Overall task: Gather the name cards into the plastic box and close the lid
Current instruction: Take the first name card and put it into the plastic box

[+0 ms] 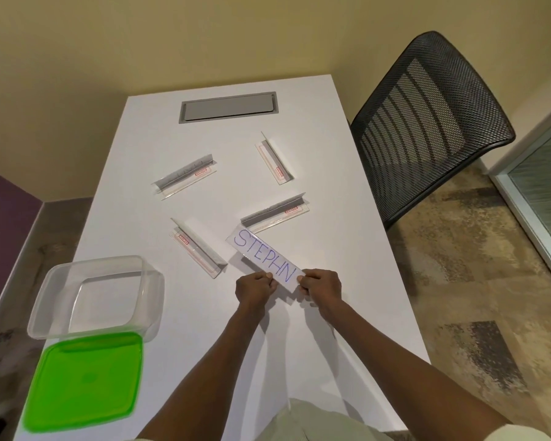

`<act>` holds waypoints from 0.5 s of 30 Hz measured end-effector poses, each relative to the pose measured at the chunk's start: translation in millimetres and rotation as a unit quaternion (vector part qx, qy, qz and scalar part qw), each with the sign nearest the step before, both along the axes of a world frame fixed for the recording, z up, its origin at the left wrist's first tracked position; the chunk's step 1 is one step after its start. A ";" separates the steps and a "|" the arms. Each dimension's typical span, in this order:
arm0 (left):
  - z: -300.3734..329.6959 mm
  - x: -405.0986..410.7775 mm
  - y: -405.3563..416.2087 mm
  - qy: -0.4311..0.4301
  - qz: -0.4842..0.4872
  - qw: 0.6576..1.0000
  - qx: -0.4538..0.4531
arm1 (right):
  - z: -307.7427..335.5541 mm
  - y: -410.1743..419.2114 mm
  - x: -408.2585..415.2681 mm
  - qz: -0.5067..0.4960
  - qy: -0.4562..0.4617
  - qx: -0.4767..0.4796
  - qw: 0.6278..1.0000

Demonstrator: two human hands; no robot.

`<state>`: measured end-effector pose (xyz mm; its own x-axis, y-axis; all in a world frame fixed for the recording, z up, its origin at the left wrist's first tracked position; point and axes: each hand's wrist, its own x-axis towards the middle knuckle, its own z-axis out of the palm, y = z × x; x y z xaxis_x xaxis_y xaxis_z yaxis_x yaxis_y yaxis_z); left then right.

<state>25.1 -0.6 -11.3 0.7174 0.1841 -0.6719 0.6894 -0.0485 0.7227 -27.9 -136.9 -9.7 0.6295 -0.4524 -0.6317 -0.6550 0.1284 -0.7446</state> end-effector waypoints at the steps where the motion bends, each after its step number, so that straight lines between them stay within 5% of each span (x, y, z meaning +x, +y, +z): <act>1: -0.4 -1.3 -0.9 0.011 0.009 1.000 -0.015 | -1.0 -1.5 2.6 -0.006 -0.001 -0.015 1.000; 9: -2.8 -3.4 -17.8 0.079 0.013 0.994 -0.075 | -4.6 -26.6 22.2 0.072 -0.047 -0.168 0.982; 15: -3.0 -2.9 -31.1 0.119 -0.093 0.986 -0.065 | -10.2 -43.2 23.8 0.107 -0.064 -0.193 0.973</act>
<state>22.2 -31.6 -14.3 0.5495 -0.0354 -0.8348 0.8282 -0.1083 0.5498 -4.1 -180.2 -19.9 0.7981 -0.4901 -0.3506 -0.5344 -0.3068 -0.7876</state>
